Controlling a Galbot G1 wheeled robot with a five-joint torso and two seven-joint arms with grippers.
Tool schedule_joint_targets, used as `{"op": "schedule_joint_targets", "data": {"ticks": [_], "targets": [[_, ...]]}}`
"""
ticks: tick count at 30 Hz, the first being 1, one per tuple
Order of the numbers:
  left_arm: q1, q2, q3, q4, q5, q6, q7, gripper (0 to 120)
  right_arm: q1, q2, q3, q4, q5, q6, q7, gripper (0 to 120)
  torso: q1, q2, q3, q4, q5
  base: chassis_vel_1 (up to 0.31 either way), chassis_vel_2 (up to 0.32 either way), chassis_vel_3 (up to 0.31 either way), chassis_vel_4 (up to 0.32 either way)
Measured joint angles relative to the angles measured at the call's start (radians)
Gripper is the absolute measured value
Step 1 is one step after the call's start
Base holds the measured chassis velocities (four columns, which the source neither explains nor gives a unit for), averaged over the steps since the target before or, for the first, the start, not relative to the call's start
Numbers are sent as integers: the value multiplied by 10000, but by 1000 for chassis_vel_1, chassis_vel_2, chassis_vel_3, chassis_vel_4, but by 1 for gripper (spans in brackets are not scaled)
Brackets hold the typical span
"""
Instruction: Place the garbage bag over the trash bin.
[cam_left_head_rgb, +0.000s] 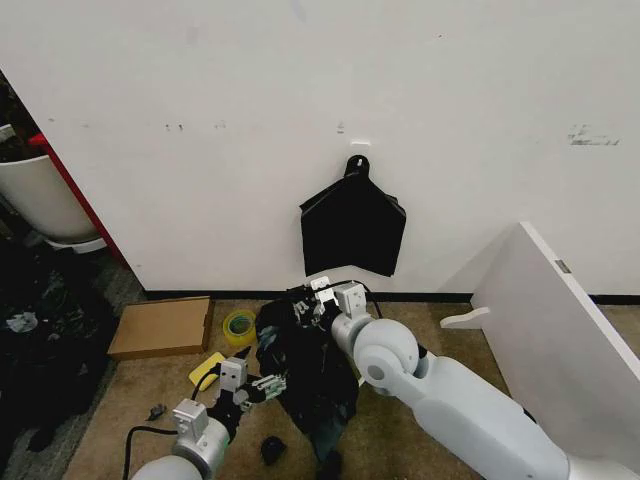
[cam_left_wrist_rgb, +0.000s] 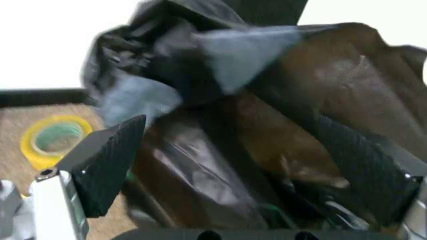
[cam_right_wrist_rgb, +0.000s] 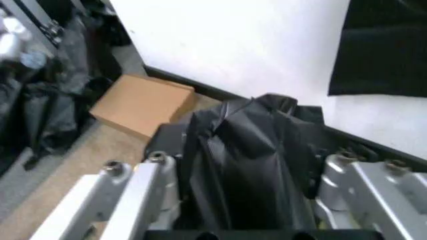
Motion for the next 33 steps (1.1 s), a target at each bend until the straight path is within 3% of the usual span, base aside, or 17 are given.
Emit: {"op": "schedule_joint_targets", "data": {"ticks": [2,7,15,27,30,33], "targets": [[-21,0,40,-2,-38,31,-24,100,-18,-6,34,23,-2,26,-33,48,0,0,0,0,0,0,0,0,0],[-500,-219,725,-43,-1304,731,-789,98,-321,-330,468,421,-71,63,-114,72,0,0,0,-1,-1,0,0,0,0],[-1178,-869,972,164,-2651,1483,-2062,94,-1567,-1001,1398,1050,-171,-26,-123,98,0,0,0,1,1,0,0,0,0],[-2487,-2414,1609,1300,-3480,2148,-3351,91,-2416,-1570,1894,1788,-240,-166,40,100,2,0,1,3,4,0,0,0,0],[-2770,-2759,1836,1571,-3223,2392,-3799,90,-2530,-1683,1947,1970,-182,-231,184,100,2,0,1,-1,-1,0,0,0,0],[-2745,-2690,1864,1433,-2988,2840,-4270,88,-2642,-1776,2004,2046,-153,-256,272,100,2,0,1,-2,-1,0,0,0,0]]}}
